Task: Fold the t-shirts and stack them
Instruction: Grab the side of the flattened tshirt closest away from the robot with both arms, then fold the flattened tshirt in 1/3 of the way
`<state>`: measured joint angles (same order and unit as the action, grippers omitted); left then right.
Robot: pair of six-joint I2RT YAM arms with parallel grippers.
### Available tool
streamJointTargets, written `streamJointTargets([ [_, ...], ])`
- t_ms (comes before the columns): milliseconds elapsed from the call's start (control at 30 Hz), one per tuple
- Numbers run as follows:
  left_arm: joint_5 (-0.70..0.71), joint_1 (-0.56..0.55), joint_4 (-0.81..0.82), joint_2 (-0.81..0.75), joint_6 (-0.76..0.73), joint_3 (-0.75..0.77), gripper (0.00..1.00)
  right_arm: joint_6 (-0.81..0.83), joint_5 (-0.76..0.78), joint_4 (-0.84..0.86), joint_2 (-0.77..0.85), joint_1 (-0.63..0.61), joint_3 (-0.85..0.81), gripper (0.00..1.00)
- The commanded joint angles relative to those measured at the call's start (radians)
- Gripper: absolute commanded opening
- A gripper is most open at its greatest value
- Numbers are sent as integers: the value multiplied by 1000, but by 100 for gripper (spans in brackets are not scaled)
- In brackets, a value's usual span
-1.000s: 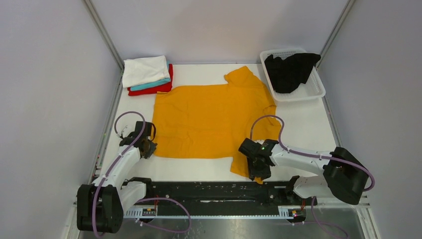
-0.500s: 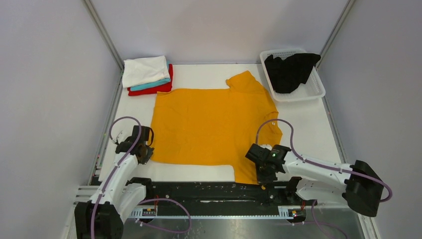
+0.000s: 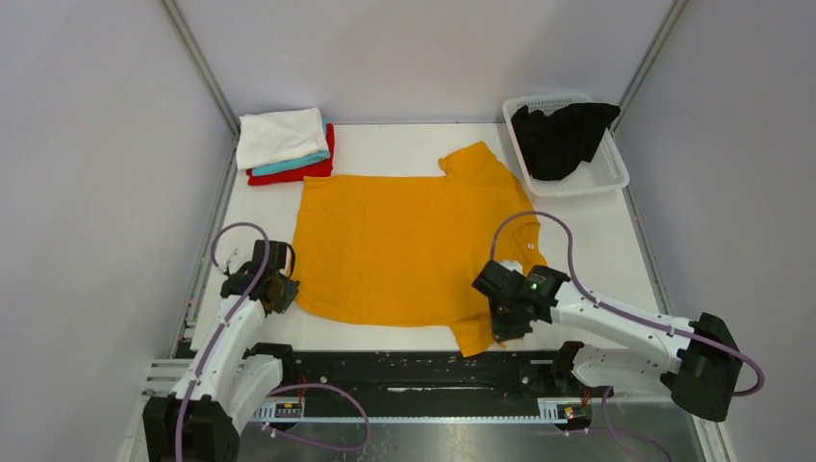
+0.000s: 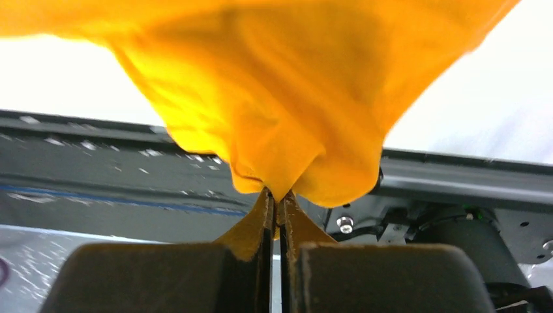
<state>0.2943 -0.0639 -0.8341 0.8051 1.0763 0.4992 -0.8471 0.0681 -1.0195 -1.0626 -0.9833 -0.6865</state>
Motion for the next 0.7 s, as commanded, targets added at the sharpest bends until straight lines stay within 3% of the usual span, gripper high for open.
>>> streamJointTargets([
  [0, -35, 4, 110, 89, -17, 117, 0, 120, 114, 3, -40, 93, -161, 0],
  [233, 3, 4, 179, 198, 2, 207, 0, 276, 211, -50, -147, 259, -357, 0],
  [667, -5, 28, 272, 428, 7, 344, 0, 389, 189, 46, -354, 437, -572, 0],
])
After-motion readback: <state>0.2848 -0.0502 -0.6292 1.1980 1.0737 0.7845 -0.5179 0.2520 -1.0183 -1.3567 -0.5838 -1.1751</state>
